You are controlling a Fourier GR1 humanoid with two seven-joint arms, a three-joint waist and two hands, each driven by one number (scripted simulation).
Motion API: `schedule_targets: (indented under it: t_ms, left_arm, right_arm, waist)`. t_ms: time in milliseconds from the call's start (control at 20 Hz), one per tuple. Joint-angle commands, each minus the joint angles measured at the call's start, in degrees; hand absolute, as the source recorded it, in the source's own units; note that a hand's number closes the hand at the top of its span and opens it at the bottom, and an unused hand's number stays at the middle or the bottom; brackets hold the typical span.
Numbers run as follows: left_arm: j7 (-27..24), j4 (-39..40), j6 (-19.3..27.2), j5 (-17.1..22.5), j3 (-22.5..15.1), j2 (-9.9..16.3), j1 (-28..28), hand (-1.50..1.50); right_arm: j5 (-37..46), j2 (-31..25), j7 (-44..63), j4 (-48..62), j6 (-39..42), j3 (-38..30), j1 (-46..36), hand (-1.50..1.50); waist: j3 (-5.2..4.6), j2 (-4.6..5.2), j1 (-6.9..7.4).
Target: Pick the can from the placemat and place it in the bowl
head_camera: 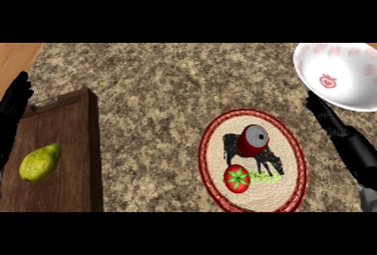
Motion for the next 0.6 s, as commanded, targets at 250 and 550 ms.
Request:
schedule_targets:
  t_ms: [250, 550]
  left_arm:
    - [-2.7, -4.0, -5.6, 6.3, -8.7, -9.3, 0.1, 0.0]
    - [-4.6, -2.3, -8.7, 7.7, -14.9, -15.0, -1.7, 0.0]
  right_arm:
    - [3.0, 16.0, 7.3, -2.9, -30.5, -9.7, 2.4, 1.5]
    - [20.5, 24.4, 16.5, -1.9, -49.7, -2.1, 5.2, -1.5]
  waist:
    - [-3.08, -0.94, -7.1]
    - [-2.88, -0.17, -2.76]
